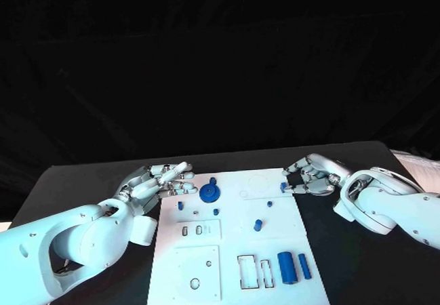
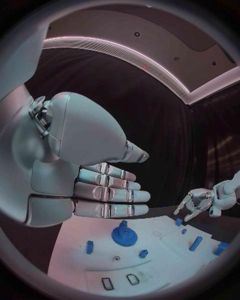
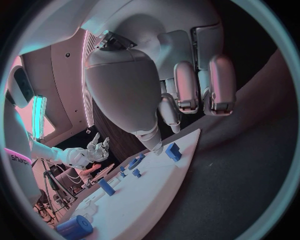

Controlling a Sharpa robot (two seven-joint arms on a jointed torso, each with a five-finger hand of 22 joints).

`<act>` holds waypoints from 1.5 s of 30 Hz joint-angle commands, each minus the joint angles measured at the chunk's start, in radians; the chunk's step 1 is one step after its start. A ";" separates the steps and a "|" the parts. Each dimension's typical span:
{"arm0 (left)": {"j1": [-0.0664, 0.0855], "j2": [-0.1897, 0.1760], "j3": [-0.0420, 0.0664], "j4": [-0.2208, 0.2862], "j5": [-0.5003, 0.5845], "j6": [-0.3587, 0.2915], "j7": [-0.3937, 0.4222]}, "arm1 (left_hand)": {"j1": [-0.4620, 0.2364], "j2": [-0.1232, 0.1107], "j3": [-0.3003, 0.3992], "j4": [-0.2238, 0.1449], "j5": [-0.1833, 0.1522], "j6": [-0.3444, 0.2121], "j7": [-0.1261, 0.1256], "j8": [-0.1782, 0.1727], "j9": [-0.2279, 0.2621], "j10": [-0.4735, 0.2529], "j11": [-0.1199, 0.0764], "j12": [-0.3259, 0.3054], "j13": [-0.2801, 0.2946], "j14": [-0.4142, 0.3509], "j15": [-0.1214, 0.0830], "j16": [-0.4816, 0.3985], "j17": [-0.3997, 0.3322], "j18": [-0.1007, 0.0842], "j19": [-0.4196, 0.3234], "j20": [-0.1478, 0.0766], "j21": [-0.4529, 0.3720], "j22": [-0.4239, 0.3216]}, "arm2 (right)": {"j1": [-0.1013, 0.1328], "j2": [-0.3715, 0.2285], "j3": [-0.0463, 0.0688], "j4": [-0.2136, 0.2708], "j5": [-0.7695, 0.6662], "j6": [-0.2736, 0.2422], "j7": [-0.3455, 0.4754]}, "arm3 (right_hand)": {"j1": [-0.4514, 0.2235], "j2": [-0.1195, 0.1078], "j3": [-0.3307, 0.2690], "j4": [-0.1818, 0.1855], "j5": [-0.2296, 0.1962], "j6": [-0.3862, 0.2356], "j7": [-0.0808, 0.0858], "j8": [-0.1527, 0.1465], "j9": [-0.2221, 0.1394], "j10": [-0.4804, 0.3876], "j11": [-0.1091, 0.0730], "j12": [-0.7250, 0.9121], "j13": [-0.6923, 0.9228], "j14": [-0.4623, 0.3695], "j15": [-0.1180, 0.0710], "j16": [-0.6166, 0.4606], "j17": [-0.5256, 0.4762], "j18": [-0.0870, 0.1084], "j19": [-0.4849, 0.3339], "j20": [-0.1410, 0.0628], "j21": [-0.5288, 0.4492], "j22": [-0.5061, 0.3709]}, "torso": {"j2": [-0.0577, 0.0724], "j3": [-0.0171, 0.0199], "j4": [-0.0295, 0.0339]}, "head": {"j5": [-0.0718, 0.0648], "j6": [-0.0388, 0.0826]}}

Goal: Assemble the parts on the task board

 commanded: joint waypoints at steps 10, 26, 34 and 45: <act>0.000 0.004 0.000 -0.003 0.002 0.021 0.007 | 0.000 0.007 -0.001 -0.007 -0.001 -0.006 0.000 -0.004 -0.001 -0.005 -0.001 -0.005 -0.001 -0.001 0.007 -0.003 0.001 0.012 0.003 0.008 -0.005 -0.002 | -0.006 0.019 0.000 -0.032 -0.034 0.033 0.012 | 0.024 0.017 0.010 -0.015 -0.014 0.029 -0.001 0.008 0.005 -0.003 -0.006 -0.001 -0.001 0.087 0.001 0.004 0.192 -0.012 0.017 0.001 0.002 0.070 | -0.001 -0.0013 -0.0016 | 0.007 -0.007; 0.000 0.005 0.000 -0.004 0.002 0.021 0.006 | 0.000 0.007 -0.001 -0.007 -0.001 -0.006 0.000 -0.004 -0.001 -0.005 -0.001 -0.005 -0.001 -0.001 0.007 -0.003 0.001 0.012 0.003 0.008 -0.005 -0.002 | -0.015 0.056 0.000 -0.070 -0.043 0.051 0.011 | 0.039 0.041 0.038 -0.030 -0.059 0.067 -0.007 0.013 0.007 0.002 -0.011 0.006 0.005 0.088 -0.003 0.006 0.196 -0.013 0.019 -0.002 0.004 0.076 | -0.001 -0.0016 0.0000 | 0.009 -0.013; 0.000 0.004 0.000 -0.004 0.002 0.020 0.006 | 0.000 0.007 -0.001 -0.007 -0.001 -0.006 0.000 -0.004 -0.001 -0.005 -0.001 -0.005 -0.001 -0.001 0.007 -0.003 0.001 0.012 0.003 0.008 -0.005 -0.002 | -0.019 0.063 0.000 -0.073 -0.053 0.062 0.009 | 0.039 0.047 0.049 -0.034 -0.062 0.089 -0.013 0.017 0.009 0.006 -0.015 0.012 0.009 0.089 -0.006 0.009 0.201 -0.013 0.021 -0.004 0.006 0.080 | -0.002 -0.0019 -0.0006 | 0.009 -0.014; 0.000 0.003 0.000 -0.004 0.002 0.019 0.005 | 0.002 0.010 -0.001 -0.009 -0.001 -0.005 0.000 -0.004 0.000 -0.004 -0.001 -0.006 -0.001 -0.001 0.007 -0.005 0.003 0.013 0.003 0.008 -0.005 -0.002 | -0.020 0.063 0.000 -0.075 -0.075 0.057 -0.001 | 0.051 0.084 0.098 -0.055 -0.111 0.180 -0.045 0.049 0.023 0.013 -0.041 0.020 0.017 0.092 -0.027 0.015 0.214 -0.015 0.026 -0.022 0.012 0.090 | -0.002 -0.0010 -0.0005 | 0.010 -0.015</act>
